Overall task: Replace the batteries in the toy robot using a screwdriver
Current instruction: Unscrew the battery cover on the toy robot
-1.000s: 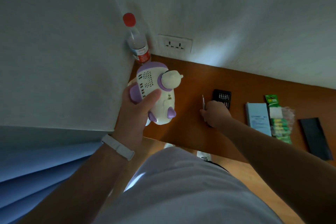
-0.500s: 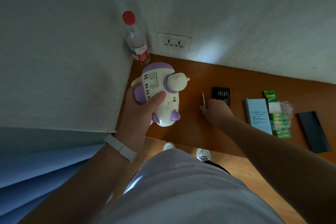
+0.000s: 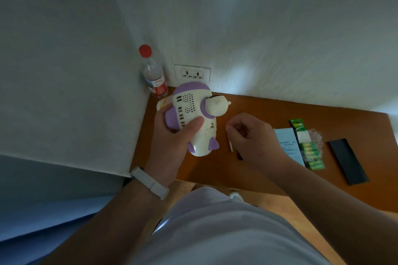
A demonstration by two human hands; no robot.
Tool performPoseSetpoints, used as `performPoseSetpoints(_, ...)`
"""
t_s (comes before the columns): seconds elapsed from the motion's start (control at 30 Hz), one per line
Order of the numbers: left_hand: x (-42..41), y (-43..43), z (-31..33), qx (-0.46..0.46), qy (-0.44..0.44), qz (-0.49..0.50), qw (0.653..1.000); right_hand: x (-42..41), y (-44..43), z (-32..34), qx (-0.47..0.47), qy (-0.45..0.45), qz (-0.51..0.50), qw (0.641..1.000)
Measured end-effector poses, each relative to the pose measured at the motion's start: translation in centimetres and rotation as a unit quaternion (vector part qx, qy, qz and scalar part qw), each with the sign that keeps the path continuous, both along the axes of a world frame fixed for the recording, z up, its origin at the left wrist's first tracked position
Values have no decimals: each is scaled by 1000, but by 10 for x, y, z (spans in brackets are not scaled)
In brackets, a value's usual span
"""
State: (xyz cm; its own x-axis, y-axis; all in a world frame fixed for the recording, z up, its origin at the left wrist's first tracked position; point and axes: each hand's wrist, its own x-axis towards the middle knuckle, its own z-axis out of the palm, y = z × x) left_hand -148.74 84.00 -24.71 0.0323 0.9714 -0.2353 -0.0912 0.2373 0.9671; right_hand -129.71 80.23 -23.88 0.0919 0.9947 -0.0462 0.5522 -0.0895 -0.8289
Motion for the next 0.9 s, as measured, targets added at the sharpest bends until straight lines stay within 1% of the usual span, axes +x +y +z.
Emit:
performPoseSetpoints(0.17,7,-3,9,22,-11,19,1000,-15,-6,23,42,75,-1,996)
performPoseSetpoints(0.4,15,-12,12,60,14,25,998,-19,-10,22,25,134,-33,990)
performPoseSetpoints(0.57,16,-15,8,100,77,24,992,-19,-13,18,-4,149,-55,987)
performPoseSetpoints(0.7,18,-20,4,114,114,34,986,-17,-14,12,-18,142,-65,988)
performPoseSetpoints(0.9,20,-25,-2,90,106,19,990,-17,-13,3,-62,161,-80,982)
